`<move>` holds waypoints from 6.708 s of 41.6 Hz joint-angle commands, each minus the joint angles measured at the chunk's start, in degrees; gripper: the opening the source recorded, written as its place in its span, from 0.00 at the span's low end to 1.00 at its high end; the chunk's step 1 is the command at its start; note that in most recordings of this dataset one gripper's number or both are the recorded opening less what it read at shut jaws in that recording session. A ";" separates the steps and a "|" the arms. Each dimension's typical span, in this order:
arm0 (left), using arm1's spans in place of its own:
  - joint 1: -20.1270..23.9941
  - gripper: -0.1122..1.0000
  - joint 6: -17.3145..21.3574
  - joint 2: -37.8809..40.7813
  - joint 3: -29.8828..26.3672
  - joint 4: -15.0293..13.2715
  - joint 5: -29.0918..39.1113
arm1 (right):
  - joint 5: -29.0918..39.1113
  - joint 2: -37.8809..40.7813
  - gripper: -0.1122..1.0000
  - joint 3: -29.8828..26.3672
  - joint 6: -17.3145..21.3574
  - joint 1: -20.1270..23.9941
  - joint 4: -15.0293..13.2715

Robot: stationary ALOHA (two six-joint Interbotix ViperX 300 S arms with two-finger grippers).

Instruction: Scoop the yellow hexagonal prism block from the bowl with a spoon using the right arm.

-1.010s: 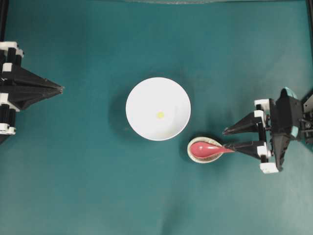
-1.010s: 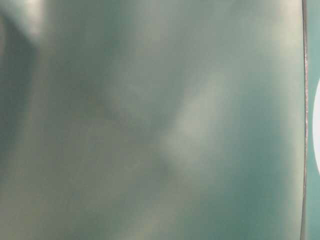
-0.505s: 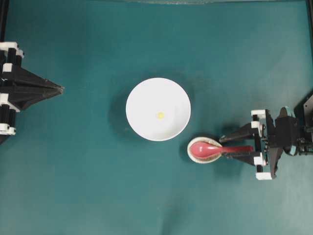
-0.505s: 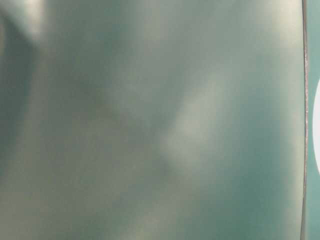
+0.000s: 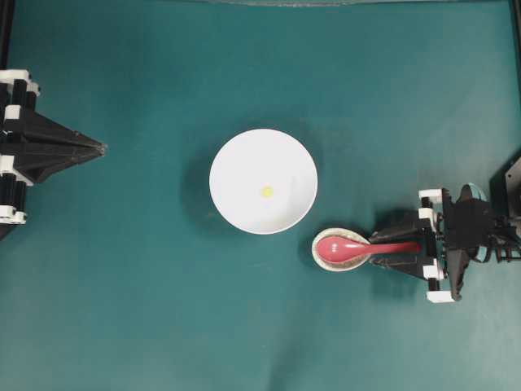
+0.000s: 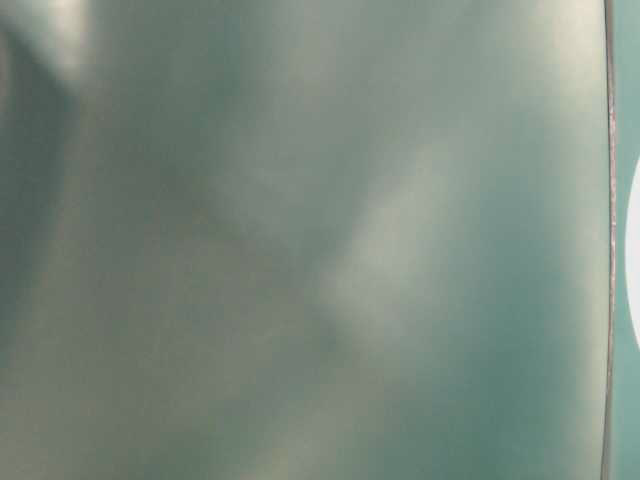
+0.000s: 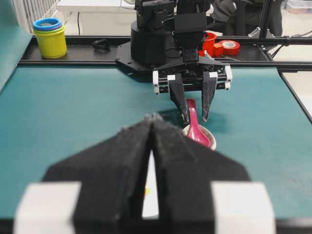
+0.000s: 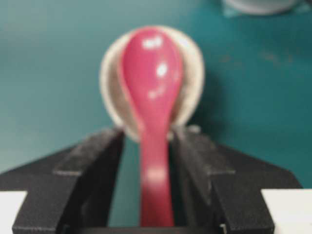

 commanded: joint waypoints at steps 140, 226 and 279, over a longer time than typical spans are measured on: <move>0.09 0.10 0.44 0.35 -0.70 0.18 0.00 | 97.38 -17.93 0.31 -42.98 -21.09 -39.29 -7.21; 0.09 0.10 0.53 0.18 -0.79 0.18 0.09 | 93.25 -8.17 0.31 -52.47 -9.32 -37.97 -21.18; 0.09 0.10 0.53 0.09 -0.79 0.18 0.62 | 108.90 -20.57 0.31 -47.99 -2.02 -37.97 -20.74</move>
